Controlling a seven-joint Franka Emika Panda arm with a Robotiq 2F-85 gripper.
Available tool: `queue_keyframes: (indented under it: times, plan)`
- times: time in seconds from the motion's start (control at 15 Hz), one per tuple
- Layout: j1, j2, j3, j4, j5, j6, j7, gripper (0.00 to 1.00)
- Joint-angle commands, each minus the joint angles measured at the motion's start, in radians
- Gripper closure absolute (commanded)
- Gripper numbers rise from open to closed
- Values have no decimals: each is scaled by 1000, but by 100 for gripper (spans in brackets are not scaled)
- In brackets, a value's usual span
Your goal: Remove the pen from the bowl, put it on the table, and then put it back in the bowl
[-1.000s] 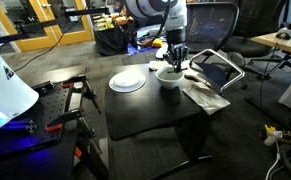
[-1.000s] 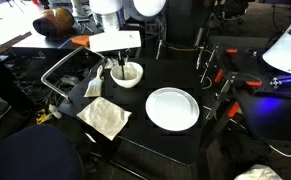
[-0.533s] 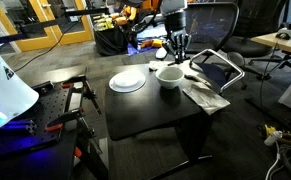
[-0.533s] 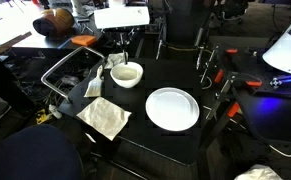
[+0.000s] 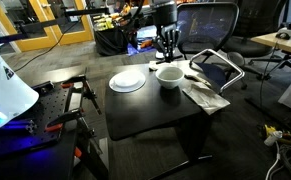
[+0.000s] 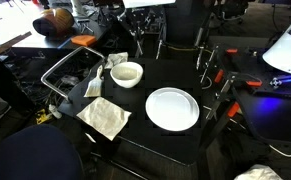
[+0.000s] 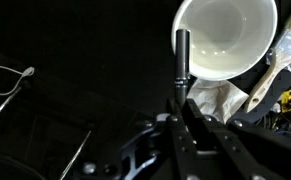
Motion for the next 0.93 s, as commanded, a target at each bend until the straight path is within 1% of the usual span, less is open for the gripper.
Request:
queue_keyframes:
  times: [0.0,0.27,0.53,0.73,0.87]
  plan:
    - [-62,-47,39,-90,78,21,-128,97]
    - [-100,-4,65,-122,177,46,-249,97]
    - [-129,59,99,-113,308,81,-377,97]
    - [-128,117,99,-93,364,93,-432,97]
    - [-120,155,90,-76,379,83,-453,97]
